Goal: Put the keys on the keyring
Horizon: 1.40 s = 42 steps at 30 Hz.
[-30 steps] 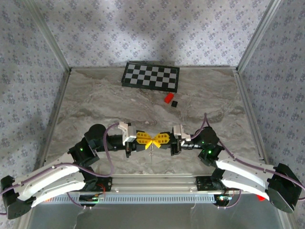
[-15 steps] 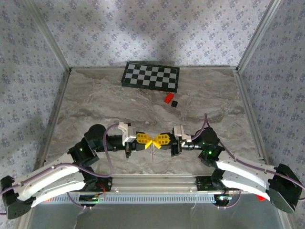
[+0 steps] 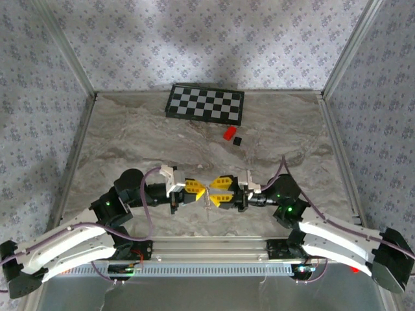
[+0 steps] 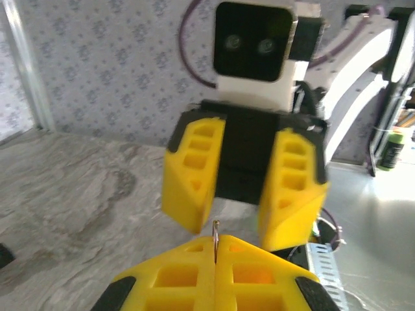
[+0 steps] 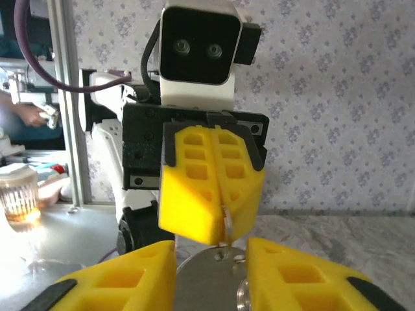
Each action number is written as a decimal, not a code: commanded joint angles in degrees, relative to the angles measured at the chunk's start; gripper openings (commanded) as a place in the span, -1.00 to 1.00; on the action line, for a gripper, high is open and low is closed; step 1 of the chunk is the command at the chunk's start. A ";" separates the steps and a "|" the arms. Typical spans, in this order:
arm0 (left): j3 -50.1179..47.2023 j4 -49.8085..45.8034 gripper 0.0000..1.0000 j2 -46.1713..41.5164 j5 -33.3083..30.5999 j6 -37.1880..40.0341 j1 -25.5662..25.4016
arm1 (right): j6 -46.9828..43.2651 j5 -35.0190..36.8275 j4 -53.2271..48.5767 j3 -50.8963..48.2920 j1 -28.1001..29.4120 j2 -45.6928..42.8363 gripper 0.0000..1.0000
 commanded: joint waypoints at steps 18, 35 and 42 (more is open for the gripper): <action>0.75 -13.03 -1.00 -9.47 -23.18 -4.13 0.00 | 0.14 13.80 -49.37 14.26 -4.24 0.78 0.58; 5.86 -28.77 -1.00 -10.41 -33.16 -10.92 1.65 | -9.91 28.51 -53.04 18.10 3.70 12.75 0.48; 6.24 -28.68 -1.00 -9.39 -30.47 -12.15 7.48 | -9.30 28.26 -45.40 19.31 4.24 21.88 0.44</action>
